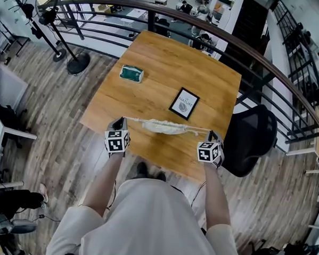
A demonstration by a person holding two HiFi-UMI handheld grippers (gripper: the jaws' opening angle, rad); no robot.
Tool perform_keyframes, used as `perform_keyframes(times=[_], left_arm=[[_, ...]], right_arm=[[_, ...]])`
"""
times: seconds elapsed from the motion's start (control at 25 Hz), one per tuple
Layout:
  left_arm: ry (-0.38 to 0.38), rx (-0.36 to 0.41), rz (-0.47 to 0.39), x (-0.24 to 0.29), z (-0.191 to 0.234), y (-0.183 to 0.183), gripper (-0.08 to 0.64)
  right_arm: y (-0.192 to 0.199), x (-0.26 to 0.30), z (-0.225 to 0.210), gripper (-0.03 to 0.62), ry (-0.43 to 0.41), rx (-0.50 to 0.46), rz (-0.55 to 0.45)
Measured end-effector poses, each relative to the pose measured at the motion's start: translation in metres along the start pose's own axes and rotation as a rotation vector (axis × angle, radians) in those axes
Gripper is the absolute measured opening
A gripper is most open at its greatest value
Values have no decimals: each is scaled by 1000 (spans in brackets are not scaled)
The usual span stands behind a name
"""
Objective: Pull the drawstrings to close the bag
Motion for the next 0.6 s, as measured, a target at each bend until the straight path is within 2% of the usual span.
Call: perform_keyframes(times=[0.24, 0.4, 0.6], left_arm=[[-25, 1, 6, 1, 8, 0, -2], [-33, -26, 2, -1, 12, 1, -2], [-41, -14, -6, -2, 17, -1, -2]], right_arm=[[4, 1, -8, 8, 23, 15, 23], [9, -1, -12, 8, 30, 33, 37], [15, 1, -16, 8, 35, 45, 51]])
Point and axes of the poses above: the fingertips, and each gripper's own axes: x forward along the fingers, z to its left, y out of its underside, the point moved 9 cm from there along -x, backward along the fingers, and after that the axes turned 4 degrees about y, right-handed, at the moved point
